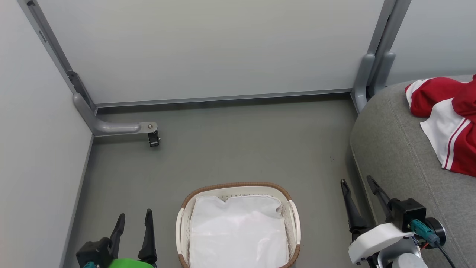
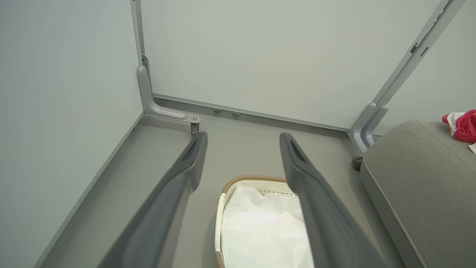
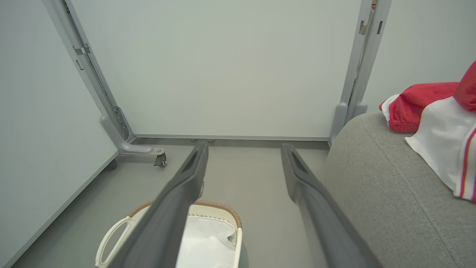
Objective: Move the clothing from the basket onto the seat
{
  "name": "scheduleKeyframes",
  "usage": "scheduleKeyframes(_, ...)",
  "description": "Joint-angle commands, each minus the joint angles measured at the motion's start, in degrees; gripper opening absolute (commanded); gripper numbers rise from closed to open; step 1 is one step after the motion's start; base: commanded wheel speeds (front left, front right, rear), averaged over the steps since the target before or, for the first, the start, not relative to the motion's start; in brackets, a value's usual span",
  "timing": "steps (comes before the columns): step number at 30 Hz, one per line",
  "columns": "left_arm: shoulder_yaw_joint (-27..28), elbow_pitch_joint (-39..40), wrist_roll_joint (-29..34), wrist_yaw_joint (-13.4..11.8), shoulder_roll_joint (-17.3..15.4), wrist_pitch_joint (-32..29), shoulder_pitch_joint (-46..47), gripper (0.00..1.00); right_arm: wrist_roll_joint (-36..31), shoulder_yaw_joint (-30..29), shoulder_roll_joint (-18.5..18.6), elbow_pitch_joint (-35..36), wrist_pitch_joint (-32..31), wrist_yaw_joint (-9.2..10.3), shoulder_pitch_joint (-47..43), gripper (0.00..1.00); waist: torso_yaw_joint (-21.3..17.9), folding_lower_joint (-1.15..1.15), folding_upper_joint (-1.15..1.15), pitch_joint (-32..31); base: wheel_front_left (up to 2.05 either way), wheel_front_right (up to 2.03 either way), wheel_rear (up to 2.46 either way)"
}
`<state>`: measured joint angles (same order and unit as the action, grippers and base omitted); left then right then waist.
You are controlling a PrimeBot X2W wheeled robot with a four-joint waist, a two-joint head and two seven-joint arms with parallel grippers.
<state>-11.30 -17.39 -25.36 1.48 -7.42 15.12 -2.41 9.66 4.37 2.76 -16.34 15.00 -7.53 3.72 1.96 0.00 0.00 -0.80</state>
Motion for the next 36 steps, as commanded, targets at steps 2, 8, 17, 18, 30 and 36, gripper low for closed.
scheduleKeyframes(2,0.41,-0.55,0.02,0.38,0.28,0.04,0.25,1.0,0.46,0.05,0.25,-0.3,0.26,0.08,-0.6,1.0,0.03,0.0,0.0,0.01,0.0,0.0,0.0)
scheduleKeyframes(8,0.97,-0.91,0.47,0.9,0.72,0.04,0.51,1.0,0.63,0.32,0.24,-0.56,0.27,0.08,-0.55,1.0,0.05,0.0,0.0,-0.01,0.0,0.0,0.0)
scheduleKeyframes(17,1.71,-1.17,0.84,1.49,1.35,0.04,0.51,1.0,0.63,0.57,0.24,-0.94,0.27,0.08,-0.37,1.0,0.0,0.0,0.0,0.02,0.0,0.0,0.0)
scheduleKeyframes(18,1.76,-1.28,0.71,1.54,1.45,0.04,0.51,1.0,0.63,0.57,0.24,-0.94,0.27,0.08,-0.36,1.0,0.0,0.0,0.0,0.03,0.0,0.0,0.0)
scheduleKeyframes(30,3.27,-2.58,-5.53,1.97,1.71,-2.1,0.74,0.0,8.08,-0.42,-0.19,-1.84,-1.99,0.0,-0.55,0.0,-0.12,0.0,0.0,0.1,0.0,0.0,0.0)
scheduleKeyframes(36,4.53,-2.0,-10.87,2.33,1.95,-3.79,1.48,0.0,14.62,-1.3,-0.1,-1.44,-3.65,0.01,-0.23,0.0,-0.21,0.0,0.0,0.14,0.0,0.0,0.0)
